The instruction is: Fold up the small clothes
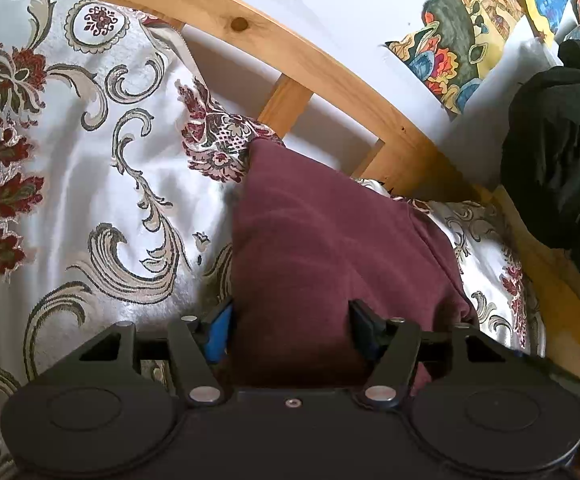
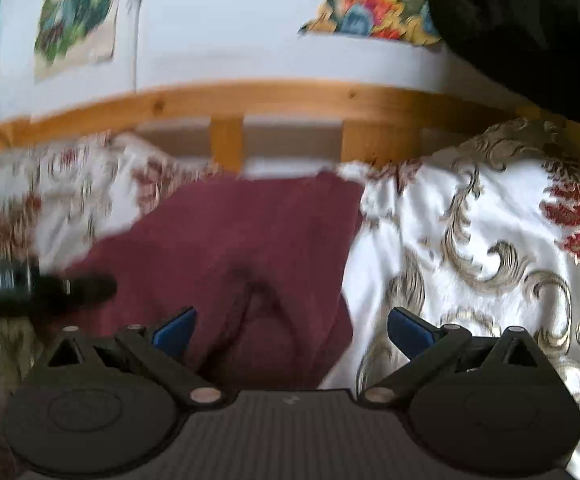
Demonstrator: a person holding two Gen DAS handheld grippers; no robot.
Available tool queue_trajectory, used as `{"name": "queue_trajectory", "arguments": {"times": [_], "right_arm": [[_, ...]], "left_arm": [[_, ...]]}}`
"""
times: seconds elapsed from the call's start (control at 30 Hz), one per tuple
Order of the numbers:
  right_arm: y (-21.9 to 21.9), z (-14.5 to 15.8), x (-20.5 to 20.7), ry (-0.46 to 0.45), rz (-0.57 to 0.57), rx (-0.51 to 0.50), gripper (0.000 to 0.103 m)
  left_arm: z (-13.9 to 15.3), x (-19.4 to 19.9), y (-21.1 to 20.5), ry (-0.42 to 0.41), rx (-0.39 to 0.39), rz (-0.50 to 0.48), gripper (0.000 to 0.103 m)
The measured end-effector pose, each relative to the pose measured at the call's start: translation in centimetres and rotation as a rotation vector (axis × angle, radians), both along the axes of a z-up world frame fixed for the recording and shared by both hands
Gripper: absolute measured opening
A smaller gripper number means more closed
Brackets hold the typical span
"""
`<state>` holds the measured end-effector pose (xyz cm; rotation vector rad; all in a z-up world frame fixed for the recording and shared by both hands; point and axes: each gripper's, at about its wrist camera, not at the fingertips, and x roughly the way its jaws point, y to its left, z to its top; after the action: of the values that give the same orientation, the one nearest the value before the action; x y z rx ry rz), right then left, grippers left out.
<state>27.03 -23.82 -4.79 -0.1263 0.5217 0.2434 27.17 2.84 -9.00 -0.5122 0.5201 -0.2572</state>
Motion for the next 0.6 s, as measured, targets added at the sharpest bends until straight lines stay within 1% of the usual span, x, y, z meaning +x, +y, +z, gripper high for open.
{"name": "queue_trajectory", "arguments": {"times": [0.07,0.13,0.2,0.27,0.37,0.47,0.6], "right_arm": [[0.0,-0.5,0.2,0.007,-0.033,-0.06,0.102],[-0.1,-0.3,0.5,0.0,-0.064,-0.096,0.102],[-0.1,0.1,0.9,-0.011,-0.079,-0.127,0.102],[0.1,0.2,0.9,-0.01,-0.073,-0.141,0.102],[-0.1,0.0,0.5,-0.008,-0.086,-0.114,0.102],[-0.7,-0.1,0.2,0.01,-0.106,-0.057,0.102],[-1.2,0.3,-0.5,0.017,-0.125,-0.017,0.103]], "left_arm": [[-0.1,0.1,-0.1,0.013,0.003,-0.01,0.07],[-0.4,0.3,-0.3,0.043,-0.008,-0.027,0.073],[-0.5,0.4,-0.4,0.054,-0.015,-0.034,0.074],[-0.4,0.4,-0.5,0.052,0.0,-0.036,0.077],[-0.4,0.5,-0.4,0.064,-0.001,-0.032,0.079],[-0.3,0.5,-0.3,0.082,-0.006,-0.027,0.082],[0.2,0.5,-0.4,0.105,0.011,-0.019,0.087]]}}
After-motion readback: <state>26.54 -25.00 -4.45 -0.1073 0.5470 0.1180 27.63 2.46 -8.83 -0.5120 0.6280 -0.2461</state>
